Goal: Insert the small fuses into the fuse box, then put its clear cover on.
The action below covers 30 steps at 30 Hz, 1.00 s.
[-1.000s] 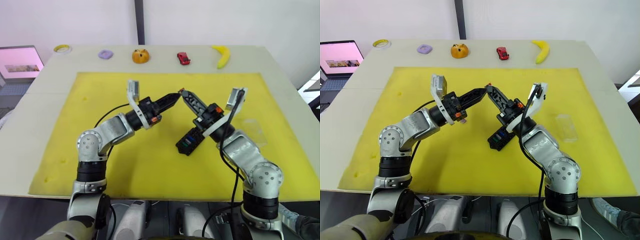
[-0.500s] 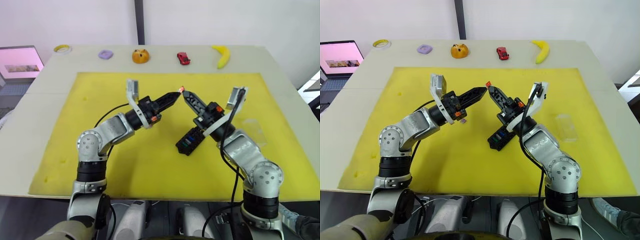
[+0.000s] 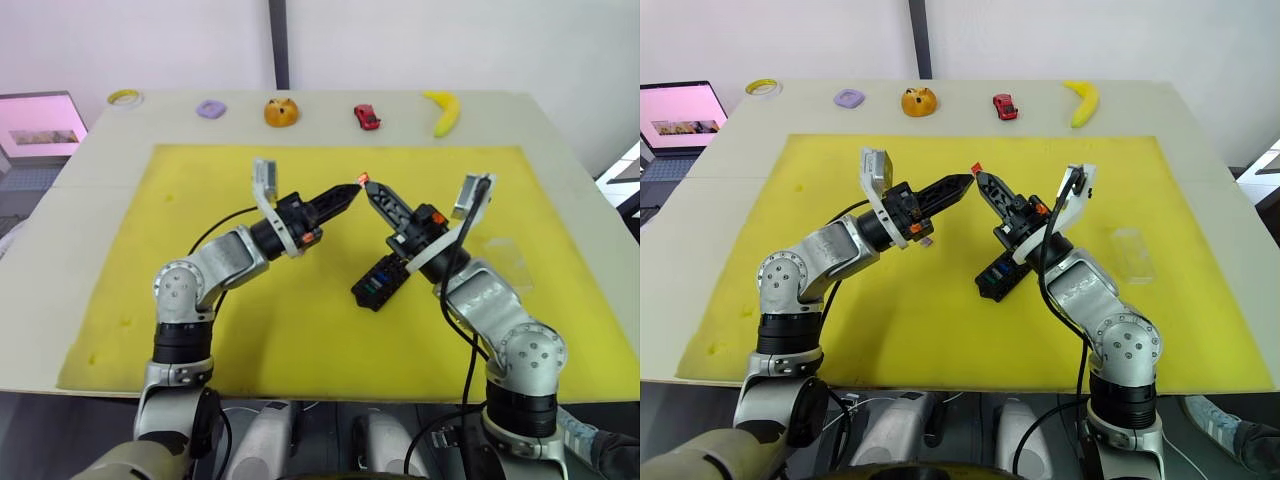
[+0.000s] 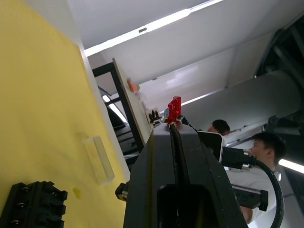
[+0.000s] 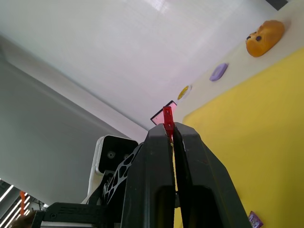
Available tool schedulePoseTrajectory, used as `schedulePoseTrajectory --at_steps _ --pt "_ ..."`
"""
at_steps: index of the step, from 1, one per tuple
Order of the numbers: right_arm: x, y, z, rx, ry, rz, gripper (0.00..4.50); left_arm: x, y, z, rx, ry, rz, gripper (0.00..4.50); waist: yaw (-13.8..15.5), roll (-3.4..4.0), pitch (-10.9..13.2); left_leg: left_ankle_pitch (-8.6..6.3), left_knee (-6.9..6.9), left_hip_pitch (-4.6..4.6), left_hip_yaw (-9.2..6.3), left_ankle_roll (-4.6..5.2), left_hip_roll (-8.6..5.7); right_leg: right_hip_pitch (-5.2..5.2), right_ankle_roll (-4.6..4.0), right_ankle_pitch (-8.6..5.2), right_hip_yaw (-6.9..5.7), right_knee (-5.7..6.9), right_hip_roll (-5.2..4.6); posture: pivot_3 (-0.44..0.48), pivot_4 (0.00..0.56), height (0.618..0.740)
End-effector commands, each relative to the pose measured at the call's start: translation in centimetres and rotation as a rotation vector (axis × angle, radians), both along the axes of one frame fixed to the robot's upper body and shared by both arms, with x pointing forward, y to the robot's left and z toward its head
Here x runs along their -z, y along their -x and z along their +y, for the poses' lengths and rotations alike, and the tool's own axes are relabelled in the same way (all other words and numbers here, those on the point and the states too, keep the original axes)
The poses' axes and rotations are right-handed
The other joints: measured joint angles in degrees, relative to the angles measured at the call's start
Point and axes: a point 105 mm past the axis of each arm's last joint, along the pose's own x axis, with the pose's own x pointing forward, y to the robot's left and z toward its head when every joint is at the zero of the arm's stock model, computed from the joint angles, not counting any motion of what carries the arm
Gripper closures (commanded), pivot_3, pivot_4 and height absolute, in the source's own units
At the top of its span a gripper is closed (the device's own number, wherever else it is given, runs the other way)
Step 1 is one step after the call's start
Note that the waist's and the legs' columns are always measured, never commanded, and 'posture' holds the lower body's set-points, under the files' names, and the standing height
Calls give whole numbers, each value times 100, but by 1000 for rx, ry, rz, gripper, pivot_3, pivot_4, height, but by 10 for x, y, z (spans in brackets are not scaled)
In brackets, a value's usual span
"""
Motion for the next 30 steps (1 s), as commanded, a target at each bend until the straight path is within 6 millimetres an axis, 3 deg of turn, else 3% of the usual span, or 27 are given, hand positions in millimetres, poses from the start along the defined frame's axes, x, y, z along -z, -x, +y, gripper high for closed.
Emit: schedulePoseTrajectory --at_steps 1,2,9,13,19,26,30 --pt "-18 7 1 -17 -42 -66 4500 -2 4 3 13 -7 -22 3876 -3 0 0 0 0 0 0 0 0 1 0 0 0 0 0 0 150 735" --pt "-19 8 1 -17 -42 -70 4500 -1 5 9 13 -29 -39 3577 -10 0 0 0 0 1 0 0 0 2 0 0 0 0 0 0 150 735" --pt "-25 13 -8 -10 29 -114 4500 -6 19 42 104 -235 -228 52 -113 4 -1 2 -7 4 0 -4 1 -8 -3 -2 3 10 4 0 150 735" --pt "-22 22 -19 6 205 -155 4500 -11 23 44 168 -429 -429 52 -95 6 0 2 -6 4 0 -4 -1 -10 -4 -2 3 9 4 0 150 735" --pt "-6 44 -31 12 556 -213 4500 -1 17 41 265 -711 -809 52 -102 10 1 1 -27 3 10 -3 2 -5 -25 -13 9 -6 -3 0 150 735" --pt "34 49 -33 42 852 -214 4500 13 7 29 391 -841 -1162 52 -101 10 2 1 -27 -14 10 -3 6 -7 -29 -15 9 -10 -5 0 150 735" --pt "46 47 -33 53 903 -231 4500 24 6 23 445 -863 -1257 52 -112 9 2 0 -21 -24 10 -2 4 -14 -11 -6 8 -9 -6 0 150 735"
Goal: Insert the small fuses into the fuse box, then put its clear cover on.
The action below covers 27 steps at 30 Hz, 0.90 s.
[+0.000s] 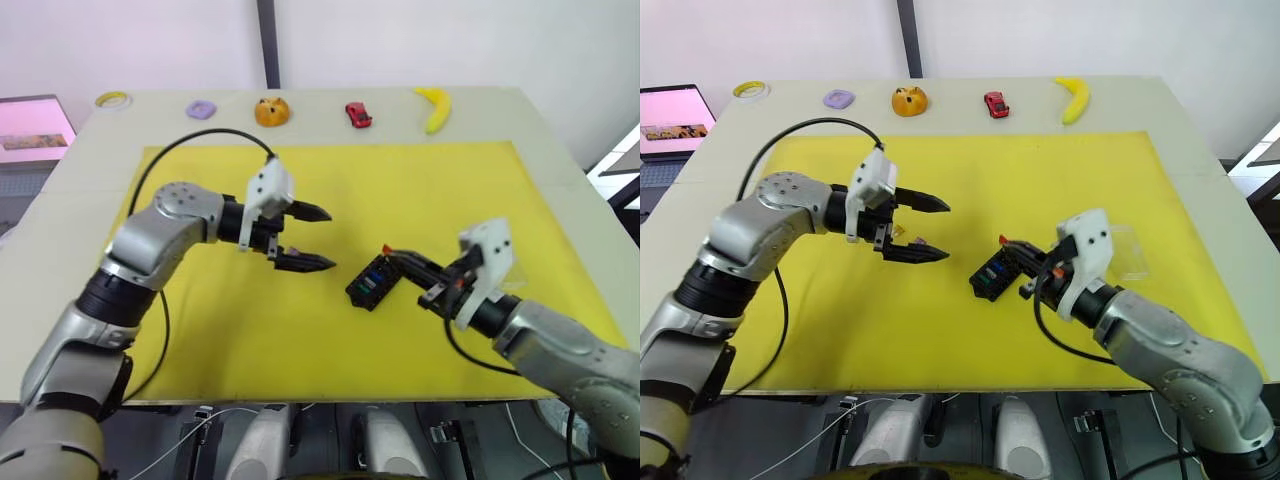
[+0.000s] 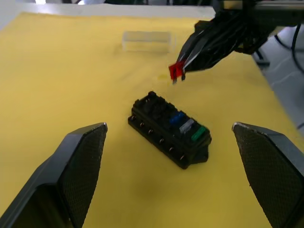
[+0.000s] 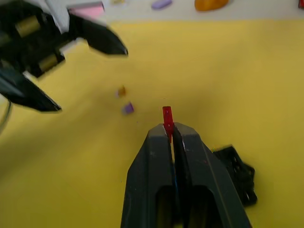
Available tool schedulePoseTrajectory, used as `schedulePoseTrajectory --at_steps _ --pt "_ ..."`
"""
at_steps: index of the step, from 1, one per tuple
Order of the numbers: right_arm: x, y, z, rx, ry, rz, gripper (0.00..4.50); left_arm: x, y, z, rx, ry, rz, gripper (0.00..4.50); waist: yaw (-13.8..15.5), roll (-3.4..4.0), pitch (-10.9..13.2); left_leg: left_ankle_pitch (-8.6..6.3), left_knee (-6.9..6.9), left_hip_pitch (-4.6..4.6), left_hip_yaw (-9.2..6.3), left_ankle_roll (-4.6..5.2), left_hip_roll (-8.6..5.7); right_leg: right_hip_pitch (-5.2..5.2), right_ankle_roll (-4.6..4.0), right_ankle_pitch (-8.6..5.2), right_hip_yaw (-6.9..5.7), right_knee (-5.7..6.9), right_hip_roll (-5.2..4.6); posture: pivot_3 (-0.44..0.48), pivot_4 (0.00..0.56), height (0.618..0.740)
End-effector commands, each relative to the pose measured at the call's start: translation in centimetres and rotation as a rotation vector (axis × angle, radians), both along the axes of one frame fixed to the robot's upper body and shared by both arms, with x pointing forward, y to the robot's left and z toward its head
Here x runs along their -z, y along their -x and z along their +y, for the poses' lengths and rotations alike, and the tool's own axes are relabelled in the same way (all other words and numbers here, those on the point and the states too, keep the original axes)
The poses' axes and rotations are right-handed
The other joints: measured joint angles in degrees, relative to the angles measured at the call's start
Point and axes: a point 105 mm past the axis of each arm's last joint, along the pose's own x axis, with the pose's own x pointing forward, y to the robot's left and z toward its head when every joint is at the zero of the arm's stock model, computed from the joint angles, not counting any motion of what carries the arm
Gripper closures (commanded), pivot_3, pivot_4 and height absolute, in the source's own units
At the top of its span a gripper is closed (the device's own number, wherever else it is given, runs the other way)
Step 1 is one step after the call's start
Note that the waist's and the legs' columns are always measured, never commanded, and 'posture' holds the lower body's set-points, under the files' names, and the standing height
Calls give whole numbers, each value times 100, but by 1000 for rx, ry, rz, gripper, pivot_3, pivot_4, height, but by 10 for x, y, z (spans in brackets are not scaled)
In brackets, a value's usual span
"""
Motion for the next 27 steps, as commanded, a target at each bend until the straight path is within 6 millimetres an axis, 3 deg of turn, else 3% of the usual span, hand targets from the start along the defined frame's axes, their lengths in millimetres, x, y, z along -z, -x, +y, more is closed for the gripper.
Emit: schedulePoseTrajectory --at_steps 1,11,27 --pt "-6 1 3 -18 41 -92 4500 0 1 -4 64 -29 -92 52 -5 0 0 0 1 0 -1 0 0 0 1 0 -1 1 0 0 150 735" --pt "8 -3 2 -40 107 -119 4500 8 1 -11 102 -39 -128 52 -5 -1 0 0 16 2 -7 1 -1 9 4 2 -7 9 4 0 150 735" --pt "10 -9 0 -68 125 -156 4500 15 -1 -11 91 -47 -129 52 -8 -1 0 1 24 11 -10 0 -2 18 6 3 -9 22 7 0 150 735"
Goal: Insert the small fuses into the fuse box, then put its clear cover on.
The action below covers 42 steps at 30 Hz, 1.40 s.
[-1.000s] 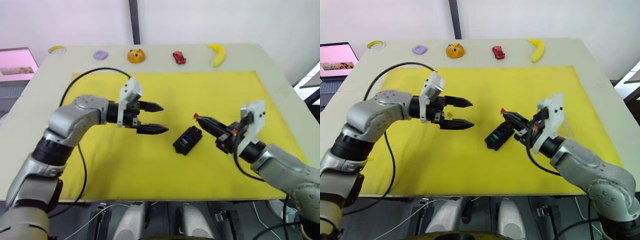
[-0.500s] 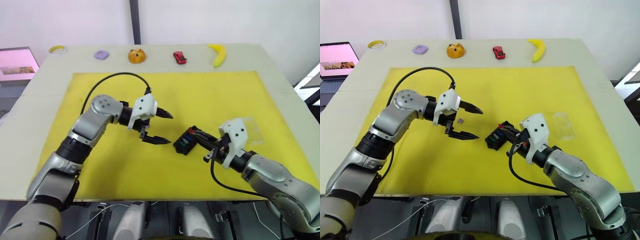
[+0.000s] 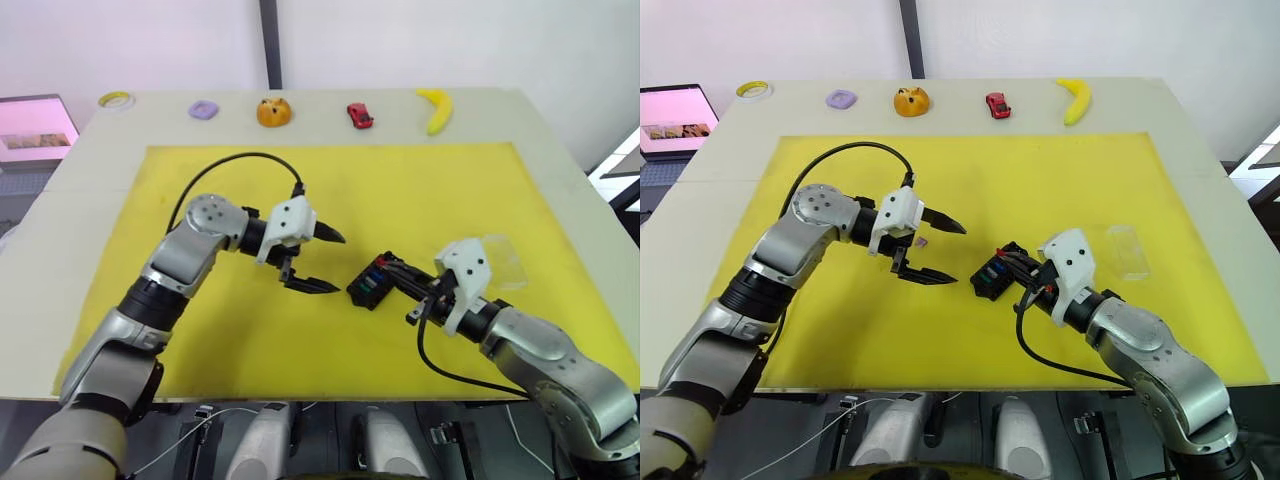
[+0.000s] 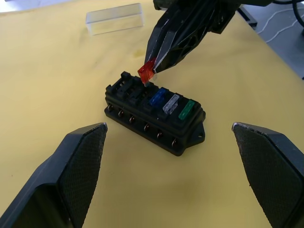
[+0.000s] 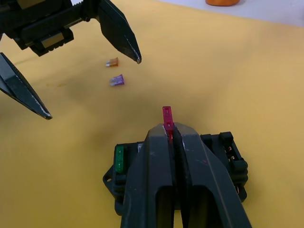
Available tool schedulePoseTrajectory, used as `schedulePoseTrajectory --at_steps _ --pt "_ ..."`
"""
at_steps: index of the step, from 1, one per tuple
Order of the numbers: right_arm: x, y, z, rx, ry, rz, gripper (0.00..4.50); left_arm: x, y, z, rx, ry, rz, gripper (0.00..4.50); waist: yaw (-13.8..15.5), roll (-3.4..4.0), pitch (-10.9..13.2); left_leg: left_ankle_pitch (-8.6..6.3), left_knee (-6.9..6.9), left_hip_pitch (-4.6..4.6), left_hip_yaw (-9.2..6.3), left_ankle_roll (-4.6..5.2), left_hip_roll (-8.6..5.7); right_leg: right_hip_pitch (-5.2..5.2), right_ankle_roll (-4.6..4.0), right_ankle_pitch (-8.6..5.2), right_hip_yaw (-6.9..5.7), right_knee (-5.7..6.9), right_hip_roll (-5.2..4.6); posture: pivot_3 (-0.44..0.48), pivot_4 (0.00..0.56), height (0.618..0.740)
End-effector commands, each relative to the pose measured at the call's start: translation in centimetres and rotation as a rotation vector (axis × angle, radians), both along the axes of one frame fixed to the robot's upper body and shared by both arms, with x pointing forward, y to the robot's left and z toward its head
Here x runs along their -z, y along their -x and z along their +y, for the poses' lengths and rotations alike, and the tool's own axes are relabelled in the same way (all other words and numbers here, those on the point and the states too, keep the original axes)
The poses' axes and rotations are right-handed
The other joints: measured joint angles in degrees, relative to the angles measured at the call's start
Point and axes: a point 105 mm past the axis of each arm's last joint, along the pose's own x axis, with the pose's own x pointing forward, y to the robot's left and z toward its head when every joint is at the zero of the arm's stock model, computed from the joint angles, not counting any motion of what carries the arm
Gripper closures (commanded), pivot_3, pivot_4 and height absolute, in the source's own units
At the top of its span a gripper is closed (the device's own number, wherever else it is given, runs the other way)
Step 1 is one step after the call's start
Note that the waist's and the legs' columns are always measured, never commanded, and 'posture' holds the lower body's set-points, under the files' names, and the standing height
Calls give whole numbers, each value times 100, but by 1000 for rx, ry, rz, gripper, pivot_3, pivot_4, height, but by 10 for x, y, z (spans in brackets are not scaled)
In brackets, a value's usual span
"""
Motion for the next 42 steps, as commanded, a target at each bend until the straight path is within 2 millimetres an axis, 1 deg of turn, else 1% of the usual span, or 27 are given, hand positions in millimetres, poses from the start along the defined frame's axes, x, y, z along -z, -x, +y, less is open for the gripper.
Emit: schedulePoseTrajectory --at_steps 1,28,35,42 --pt "-10 -1 1 -14 -5 -53 4500 -10 -1 2 -7 30 -36 52 -2 0 0 0 0 1 0 0 0 0 0 0 0 1 0 0 150 735" --pt "-9 -9 -8 2 27 -73 4500 -6 -2 -8 37 9 -73 52 1 0 -1 1 6 14 0 -2 -1 11 0 0 0 16 1 0 150 735" --pt "-6 -12 -7 -2 25 -51 4500 -7 -2 -10 39 14 -76 52 -4 0 -1 1 8 21 0 -2 -1 15 0 0 0 21 1 0 150 735" --pt "-1 -11 -3 -23 30 -23 4500 -7 -2 -11 36 17 -76 52 -3 0 -1 1 10 24 0 -3 -1 17 0 0 0 24 1 0 150 735"
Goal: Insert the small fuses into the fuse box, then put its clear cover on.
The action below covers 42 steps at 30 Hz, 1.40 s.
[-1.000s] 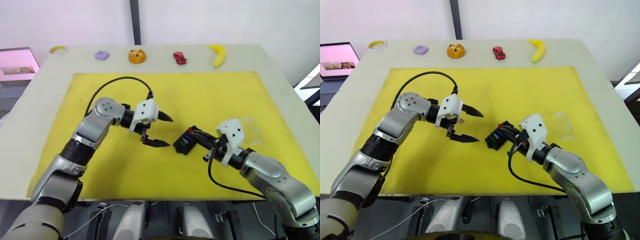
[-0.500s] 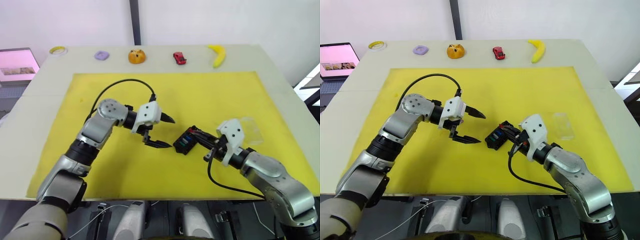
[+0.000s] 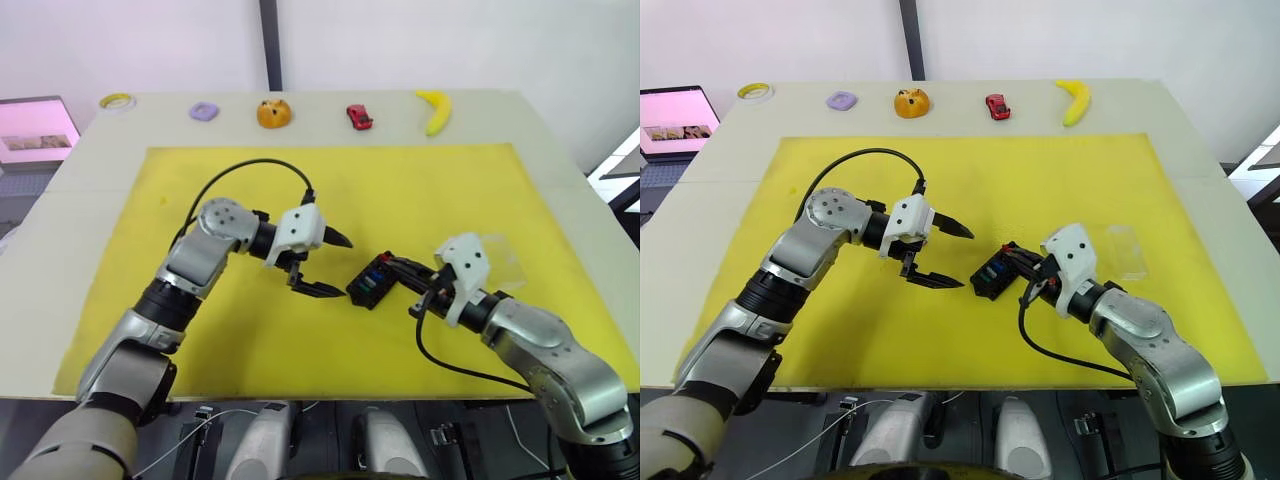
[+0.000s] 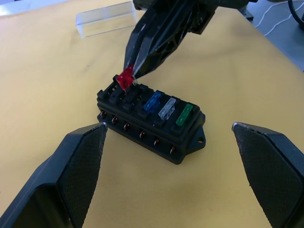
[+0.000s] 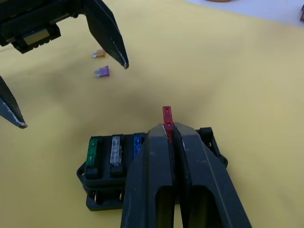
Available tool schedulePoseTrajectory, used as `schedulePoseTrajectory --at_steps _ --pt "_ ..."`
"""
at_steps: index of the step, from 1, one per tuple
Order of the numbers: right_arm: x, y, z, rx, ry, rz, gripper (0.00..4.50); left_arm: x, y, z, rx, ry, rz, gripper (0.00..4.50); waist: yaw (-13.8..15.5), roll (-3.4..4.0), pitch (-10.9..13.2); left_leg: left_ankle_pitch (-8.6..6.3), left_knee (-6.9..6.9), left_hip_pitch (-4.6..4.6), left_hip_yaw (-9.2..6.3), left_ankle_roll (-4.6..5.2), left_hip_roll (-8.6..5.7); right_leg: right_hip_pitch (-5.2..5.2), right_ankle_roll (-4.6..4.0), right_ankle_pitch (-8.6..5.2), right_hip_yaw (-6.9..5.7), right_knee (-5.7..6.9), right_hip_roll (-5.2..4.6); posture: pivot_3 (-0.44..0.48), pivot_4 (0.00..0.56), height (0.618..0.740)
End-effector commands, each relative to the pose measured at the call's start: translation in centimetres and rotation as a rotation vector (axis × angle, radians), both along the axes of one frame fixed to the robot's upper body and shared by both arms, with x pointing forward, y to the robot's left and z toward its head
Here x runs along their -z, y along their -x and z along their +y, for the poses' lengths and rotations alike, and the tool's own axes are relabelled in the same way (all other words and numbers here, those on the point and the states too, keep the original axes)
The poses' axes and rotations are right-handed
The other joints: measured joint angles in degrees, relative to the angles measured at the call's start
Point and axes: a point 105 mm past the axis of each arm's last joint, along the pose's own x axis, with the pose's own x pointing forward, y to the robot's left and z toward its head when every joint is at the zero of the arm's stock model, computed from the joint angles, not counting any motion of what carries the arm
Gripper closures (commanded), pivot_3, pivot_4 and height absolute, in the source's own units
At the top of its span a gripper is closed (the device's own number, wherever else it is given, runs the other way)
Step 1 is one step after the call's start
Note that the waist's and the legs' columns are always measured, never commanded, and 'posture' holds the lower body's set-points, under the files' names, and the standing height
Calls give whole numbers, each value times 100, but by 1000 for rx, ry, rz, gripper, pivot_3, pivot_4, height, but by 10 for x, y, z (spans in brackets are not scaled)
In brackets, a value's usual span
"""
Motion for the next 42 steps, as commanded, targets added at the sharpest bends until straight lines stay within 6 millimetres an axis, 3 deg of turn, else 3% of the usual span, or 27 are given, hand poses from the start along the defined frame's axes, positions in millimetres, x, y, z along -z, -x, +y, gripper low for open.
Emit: schedulePoseTrajectory --at_steps 1,42 --pt "-7 1 4 -20 -9 -27 4500 -15 -1 -1 5 26 -59 52 0 0 0 0 1 0 0 0 0 0 0 0 0 2 0 0 150 735" --pt "9 -3 4 1 18 16 4500 -15 0 -2 0 32 -64 52 -1 0 0 0 32 1 0 0 -1 -4 0 -1 1 43 0 0 150 735"
